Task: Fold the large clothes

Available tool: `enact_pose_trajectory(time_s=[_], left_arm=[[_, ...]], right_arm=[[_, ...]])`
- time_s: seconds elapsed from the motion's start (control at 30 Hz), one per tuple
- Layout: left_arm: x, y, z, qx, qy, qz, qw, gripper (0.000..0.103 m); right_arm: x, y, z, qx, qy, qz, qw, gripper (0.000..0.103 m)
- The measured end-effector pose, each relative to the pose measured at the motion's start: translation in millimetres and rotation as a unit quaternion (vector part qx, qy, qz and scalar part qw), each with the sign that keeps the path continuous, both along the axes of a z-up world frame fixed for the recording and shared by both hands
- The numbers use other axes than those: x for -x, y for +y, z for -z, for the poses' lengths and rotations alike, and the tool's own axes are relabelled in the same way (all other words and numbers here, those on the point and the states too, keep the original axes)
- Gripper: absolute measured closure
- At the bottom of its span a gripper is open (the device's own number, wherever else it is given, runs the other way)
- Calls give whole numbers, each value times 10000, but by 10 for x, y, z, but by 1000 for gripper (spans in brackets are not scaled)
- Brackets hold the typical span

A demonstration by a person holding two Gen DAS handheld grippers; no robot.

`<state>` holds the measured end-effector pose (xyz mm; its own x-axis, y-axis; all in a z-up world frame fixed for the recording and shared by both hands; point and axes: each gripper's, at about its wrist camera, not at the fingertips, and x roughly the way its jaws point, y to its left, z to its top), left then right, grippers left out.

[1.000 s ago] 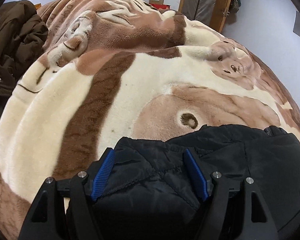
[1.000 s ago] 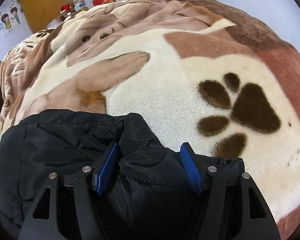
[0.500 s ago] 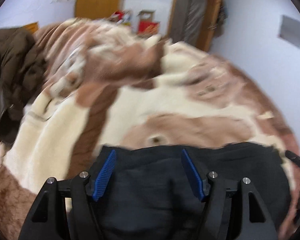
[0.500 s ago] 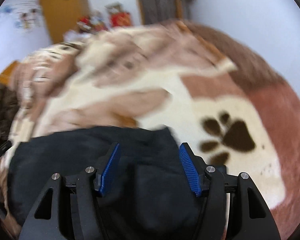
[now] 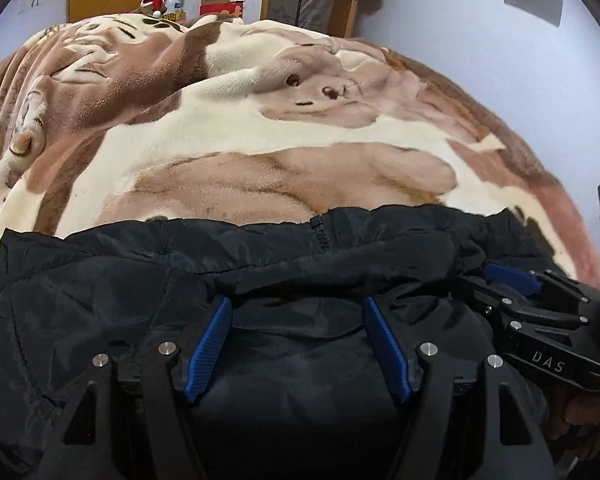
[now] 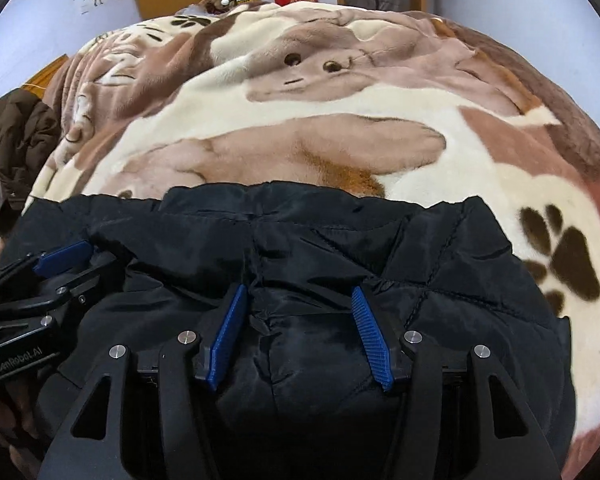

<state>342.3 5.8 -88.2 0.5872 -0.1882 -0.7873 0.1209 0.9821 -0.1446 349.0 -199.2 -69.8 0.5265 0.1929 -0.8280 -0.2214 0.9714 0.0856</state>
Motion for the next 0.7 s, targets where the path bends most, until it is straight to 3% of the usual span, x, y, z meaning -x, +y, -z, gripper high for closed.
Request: enact_pose_trajectory(time_s=[0.23, 0.33, 0.47, 0.53, 0.63, 0.7], left_arm=[[41, -40, -17, -171, 66, -54, 9998, 32], [160, 7, -220, -231, 95, -69, 9997, 32], [559, 199, -598, -306, -304, -112, 9990, 33], [809, 338, -715, -385, -454, -228, 9980, 33], [1130, 600, -688, -407, -372, -603, 9967, 33], [1236, 754, -469, -489, 83, -876, 9949, 32]], right_arm=[[-2, -21, -54, 40, 54, -18, 10000, 48], [127, -85, -300, 26, -41, -27, 10000, 48], [591, -424, -756, -239, -594, 190, 9978, 48], [793, -574, -817, -306, -675, 329, 9967, 48], [1075, -782, -642, -170, -519, 503, 9972, 48], [1091, -849, -348, -21, -39, 514, 9987, 48]])
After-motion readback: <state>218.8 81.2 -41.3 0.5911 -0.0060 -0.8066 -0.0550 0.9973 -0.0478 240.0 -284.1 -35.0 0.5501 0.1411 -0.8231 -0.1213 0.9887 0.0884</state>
